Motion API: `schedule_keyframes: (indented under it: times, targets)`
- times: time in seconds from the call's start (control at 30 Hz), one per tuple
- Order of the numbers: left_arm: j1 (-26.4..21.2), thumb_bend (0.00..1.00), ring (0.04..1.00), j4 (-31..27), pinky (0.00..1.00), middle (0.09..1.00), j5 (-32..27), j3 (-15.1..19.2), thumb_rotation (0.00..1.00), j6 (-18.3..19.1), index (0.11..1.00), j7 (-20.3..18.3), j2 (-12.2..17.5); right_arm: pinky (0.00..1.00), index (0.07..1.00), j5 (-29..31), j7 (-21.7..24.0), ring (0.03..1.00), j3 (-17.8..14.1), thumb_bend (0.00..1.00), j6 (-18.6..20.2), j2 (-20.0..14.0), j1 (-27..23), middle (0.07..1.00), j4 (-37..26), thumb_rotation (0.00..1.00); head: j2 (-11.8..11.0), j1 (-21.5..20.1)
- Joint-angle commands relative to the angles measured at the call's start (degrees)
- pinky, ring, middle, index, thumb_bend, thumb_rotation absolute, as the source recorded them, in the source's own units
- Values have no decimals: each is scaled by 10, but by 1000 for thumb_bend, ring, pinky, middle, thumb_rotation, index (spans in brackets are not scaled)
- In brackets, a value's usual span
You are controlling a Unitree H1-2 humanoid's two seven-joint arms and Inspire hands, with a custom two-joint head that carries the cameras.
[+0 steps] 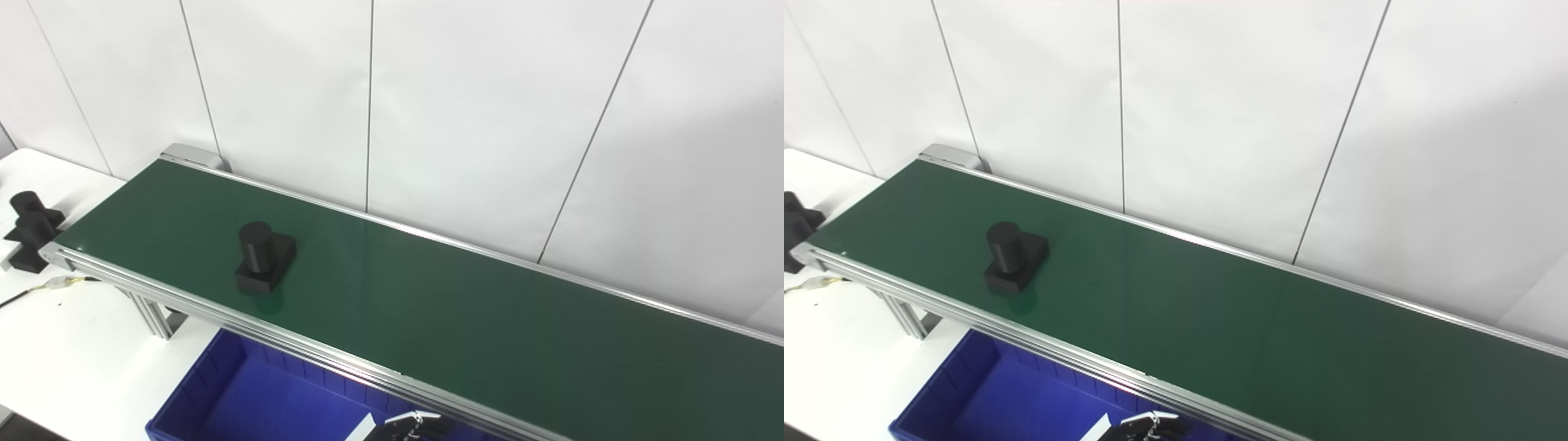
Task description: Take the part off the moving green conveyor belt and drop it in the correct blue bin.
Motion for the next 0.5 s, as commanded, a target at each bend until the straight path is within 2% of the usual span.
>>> schedule_keyframes:
  times: [0.0,0.27,0.37,0.43,0.47]
  targets:
    - [-14,1000,757,-8,698,780,2,-3,185,-20,760,12,-4,840,962,-5,5,870,-16,535,-27,-1,-5,911,-25,16,0,0]
    - [-26,1000,751,8,690,780,4,-9,176,-20,760,19,-8,849,956,10,42,885,-56,513,4,-3,-36,925,-49,111,3,-20]
    - [-30,1000,751,13,687,784,6,-13,187,-20,762,20,-8,825,948,3,51,843,-69,518,1,-6,-52,890,-45,111,5,-28]
    - [-32,1000,747,15,683,783,7,-15,190,-20,762,21,-8,816,940,1,58,827,-77,532,4,-7,-63,872,-45,155,7,-35]
    - [-33,1000,746,16,682,784,6,-16,191,-20,762,21,-8,794,932,2,61,818,-80,557,5,-8,-69,860,-45,235,8,-38]
